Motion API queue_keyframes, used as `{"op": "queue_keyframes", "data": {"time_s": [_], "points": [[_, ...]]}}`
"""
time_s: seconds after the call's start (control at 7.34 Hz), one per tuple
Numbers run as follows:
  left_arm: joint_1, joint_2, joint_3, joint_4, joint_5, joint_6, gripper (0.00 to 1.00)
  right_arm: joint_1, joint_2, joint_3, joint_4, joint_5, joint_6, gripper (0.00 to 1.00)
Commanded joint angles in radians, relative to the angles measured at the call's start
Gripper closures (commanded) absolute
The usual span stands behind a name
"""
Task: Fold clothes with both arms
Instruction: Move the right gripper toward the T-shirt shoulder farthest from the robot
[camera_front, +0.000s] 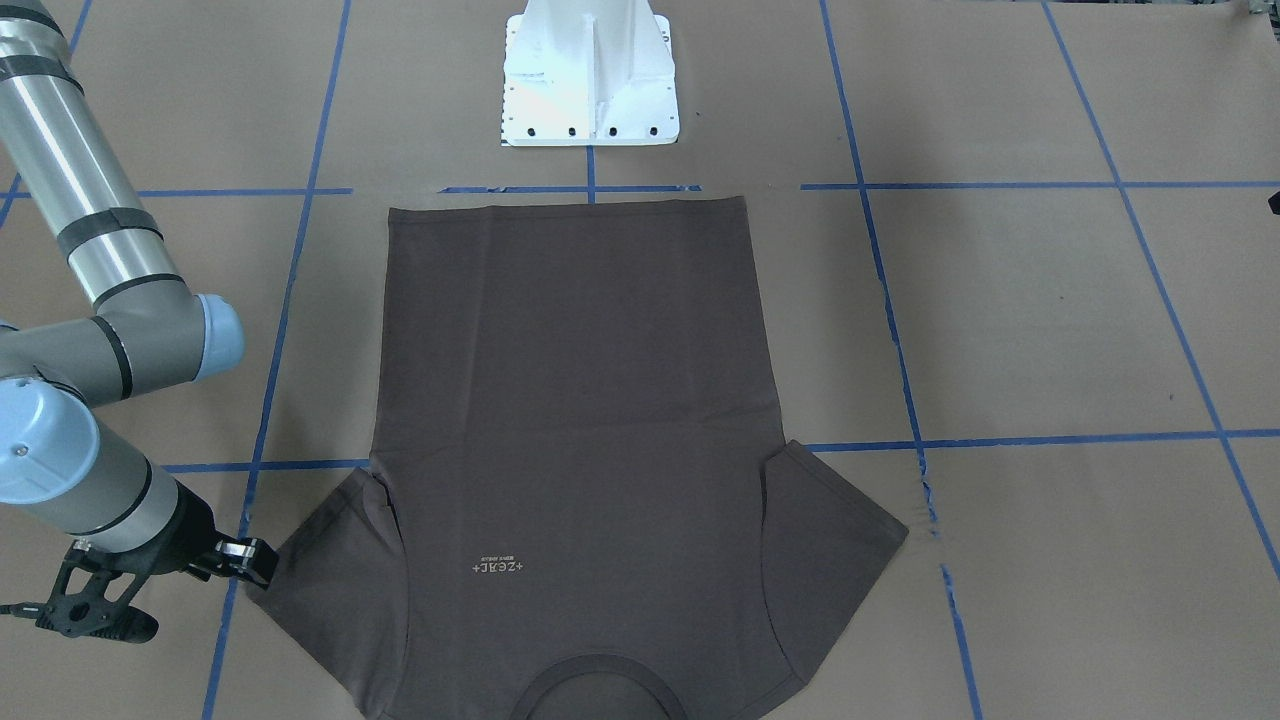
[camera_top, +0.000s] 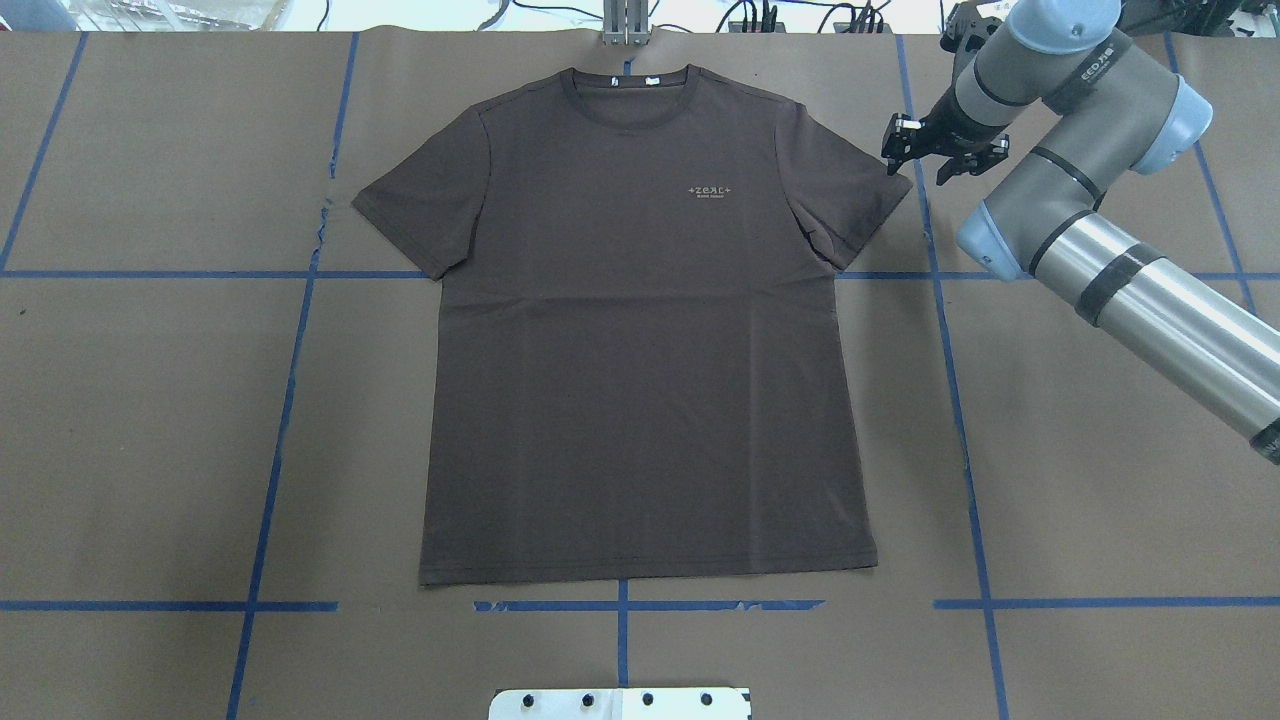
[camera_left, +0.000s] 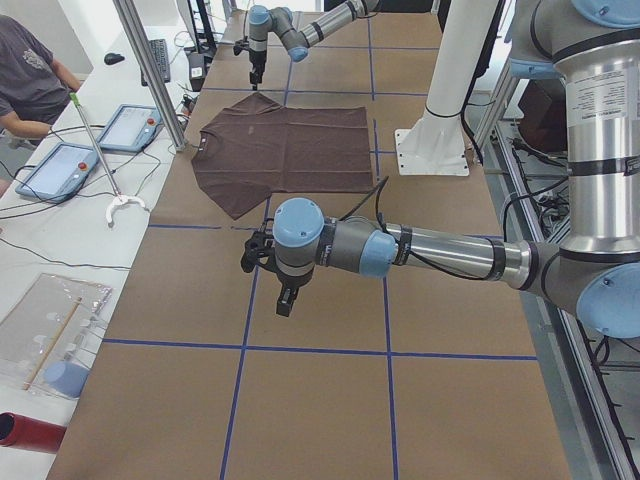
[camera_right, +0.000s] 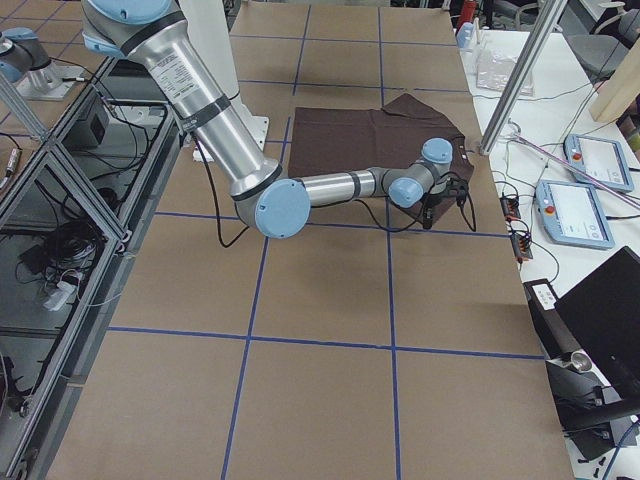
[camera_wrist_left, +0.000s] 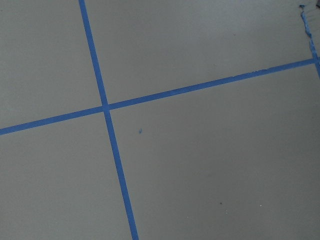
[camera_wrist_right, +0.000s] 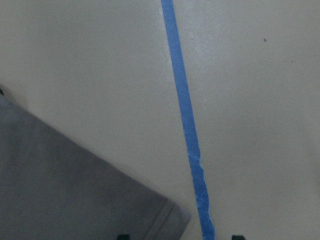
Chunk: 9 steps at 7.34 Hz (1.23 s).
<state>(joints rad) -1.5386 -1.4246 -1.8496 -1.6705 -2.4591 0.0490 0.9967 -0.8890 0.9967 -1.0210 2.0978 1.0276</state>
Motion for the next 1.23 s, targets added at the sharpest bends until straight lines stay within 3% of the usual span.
{"op": "queue_keyframes", "data": {"time_s": [0.0,0.55,0.82,1.09], "points": [[0.000,0.001,0.009,-0.005,-0.041,0.000,0.00,-0.006,0.018,-0.029,-0.001,-0.009,0.002,0.42],[0.000,0.003,0.007,-0.005,-0.055,0.002,0.00,-0.016,0.050,-0.093,-0.001,-0.019,0.000,0.43],[0.000,0.006,0.006,-0.005,-0.055,0.003,0.00,-0.017,0.061,-0.105,-0.002,-0.019,0.000,0.58],[0.000,0.007,0.009,-0.005,-0.055,0.003,0.00,-0.017,0.059,-0.119,-0.001,-0.019,0.000,0.62]]}}
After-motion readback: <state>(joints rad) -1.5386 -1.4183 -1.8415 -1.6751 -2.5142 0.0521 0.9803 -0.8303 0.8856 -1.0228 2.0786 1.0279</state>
